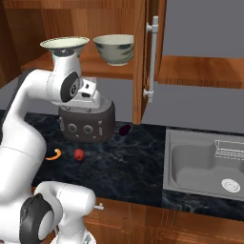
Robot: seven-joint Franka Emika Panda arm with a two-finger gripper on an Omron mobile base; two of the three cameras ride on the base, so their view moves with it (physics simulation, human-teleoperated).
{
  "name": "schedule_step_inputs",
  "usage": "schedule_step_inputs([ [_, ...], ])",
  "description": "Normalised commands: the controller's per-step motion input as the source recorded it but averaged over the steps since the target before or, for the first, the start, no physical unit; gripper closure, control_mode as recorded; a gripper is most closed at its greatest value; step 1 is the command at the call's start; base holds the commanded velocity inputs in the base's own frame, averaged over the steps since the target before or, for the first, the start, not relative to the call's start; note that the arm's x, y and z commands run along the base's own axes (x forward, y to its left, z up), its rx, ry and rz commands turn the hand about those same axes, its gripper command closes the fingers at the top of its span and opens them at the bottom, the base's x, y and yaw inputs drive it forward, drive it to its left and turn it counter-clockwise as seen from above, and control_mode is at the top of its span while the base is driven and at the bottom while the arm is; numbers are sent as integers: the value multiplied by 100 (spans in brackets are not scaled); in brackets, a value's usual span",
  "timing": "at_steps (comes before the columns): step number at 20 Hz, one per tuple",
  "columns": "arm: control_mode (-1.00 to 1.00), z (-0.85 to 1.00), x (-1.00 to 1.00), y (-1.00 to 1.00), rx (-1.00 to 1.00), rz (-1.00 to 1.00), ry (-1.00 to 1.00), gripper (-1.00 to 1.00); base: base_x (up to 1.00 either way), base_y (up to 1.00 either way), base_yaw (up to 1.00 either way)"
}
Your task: Pick both bowls and place them on the counter. Then place the bell pepper in one bowl and place the shrimp in the other bowl.
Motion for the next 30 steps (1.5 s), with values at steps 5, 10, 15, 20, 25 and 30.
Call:
schedule_step_inputs([
  [5,-100,19,0,17,-24,14,-16,-100,0,0,0],
  [10,-100,42,0,7,-31,11,-8,-100,0,0,0],
  [15,-100,46,0,1,-27,5,0,-100,0,0,0],
  [20,-100,32,7,-10,-25,4,0,-100,0,0,0],
  [25,-100,29,24,-19,-22,7,0,-100,0,0,0],
  [30,-100,0,18,-29,-5,9,0,-100,0,0,0],
])
